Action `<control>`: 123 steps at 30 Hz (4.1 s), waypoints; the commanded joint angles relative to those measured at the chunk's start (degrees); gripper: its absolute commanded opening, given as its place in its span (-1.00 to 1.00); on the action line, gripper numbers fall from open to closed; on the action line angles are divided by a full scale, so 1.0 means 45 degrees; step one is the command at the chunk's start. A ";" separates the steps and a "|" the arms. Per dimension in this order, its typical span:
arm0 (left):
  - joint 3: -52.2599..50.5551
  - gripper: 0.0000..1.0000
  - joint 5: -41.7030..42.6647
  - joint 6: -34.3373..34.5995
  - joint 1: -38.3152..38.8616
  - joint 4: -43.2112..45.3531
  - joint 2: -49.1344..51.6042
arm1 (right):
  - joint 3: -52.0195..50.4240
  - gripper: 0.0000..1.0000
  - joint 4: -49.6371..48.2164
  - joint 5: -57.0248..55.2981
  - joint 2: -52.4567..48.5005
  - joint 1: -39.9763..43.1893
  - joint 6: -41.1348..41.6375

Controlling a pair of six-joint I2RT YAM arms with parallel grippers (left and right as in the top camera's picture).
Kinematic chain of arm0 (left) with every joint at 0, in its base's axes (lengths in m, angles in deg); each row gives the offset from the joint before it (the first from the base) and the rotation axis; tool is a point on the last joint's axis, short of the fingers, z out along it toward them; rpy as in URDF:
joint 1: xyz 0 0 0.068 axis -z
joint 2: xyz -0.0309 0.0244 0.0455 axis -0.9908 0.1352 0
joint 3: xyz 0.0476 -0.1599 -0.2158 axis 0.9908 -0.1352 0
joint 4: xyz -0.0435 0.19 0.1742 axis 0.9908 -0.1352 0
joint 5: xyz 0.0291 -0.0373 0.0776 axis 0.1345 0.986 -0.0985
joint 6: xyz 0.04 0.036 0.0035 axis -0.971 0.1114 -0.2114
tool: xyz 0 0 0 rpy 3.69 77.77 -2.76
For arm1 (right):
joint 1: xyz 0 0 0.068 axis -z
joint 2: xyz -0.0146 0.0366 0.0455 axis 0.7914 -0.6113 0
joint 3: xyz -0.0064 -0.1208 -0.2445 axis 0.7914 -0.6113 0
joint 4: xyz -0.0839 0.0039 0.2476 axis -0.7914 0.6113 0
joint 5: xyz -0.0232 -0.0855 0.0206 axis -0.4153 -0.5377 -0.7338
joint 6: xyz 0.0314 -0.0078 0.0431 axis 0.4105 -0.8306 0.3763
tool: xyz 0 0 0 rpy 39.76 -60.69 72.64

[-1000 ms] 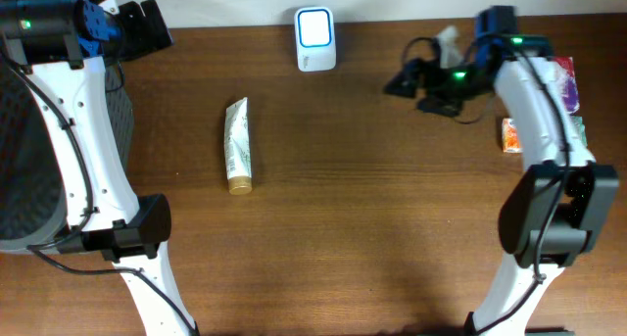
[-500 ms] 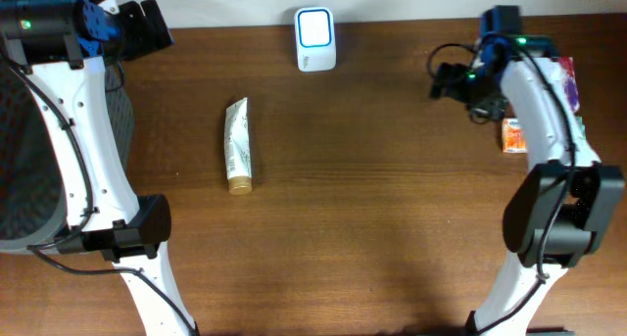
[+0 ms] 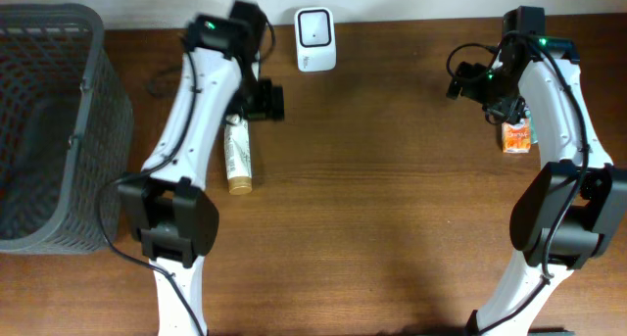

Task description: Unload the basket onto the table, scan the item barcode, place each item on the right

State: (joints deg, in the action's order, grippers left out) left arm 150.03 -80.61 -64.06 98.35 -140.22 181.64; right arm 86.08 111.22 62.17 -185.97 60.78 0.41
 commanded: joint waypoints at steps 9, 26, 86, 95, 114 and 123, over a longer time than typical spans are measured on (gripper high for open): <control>-0.6484 0.52 -0.3793 0.1554 0.0408 0.6392 -0.0063 | -0.0087 0.97 0.0000 -0.0155 0.0073 0.0039 0.0102; -0.5707 -0.87 0.7373 -0.0661 0.1972 0.8199 -0.0777 | -0.0087 0.97 0.0000 -0.0155 0.0073 0.0039 0.0102; -0.3842 0.98 0.0442 -0.0656 -0.1812 0.4002 -0.2205 | -0.6193 0.43 -0.5493 0.5999 -0.0340 -0.5319 -0.0500; -0.3842 0.98 0.0442 -0.0656 -0.1812 0.4002 -0.2205 | -0.7558 -0.92 -0.6596 0.6606 -0.0335 -0.5280 -0.0389; -0.3842 0.98 0.0442 -0.0661 -0.1812 0.4002 -0.2205 | 0.2181 -0.92 -0.8476 1.1706 0.0165 -0.4731 0.1622; -0.3842 0.98 0.0442 -0.0656 -0.1812 0.4002 -0.2205 | 0.2181 -0.92 -0.8432 1.1662 0.0146 -0.4823 0.1627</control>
State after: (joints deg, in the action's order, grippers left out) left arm 132.74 -78.23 -66.58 90.44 -122.19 172.48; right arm 94.14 73.89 112.86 -186.96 38.99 7.62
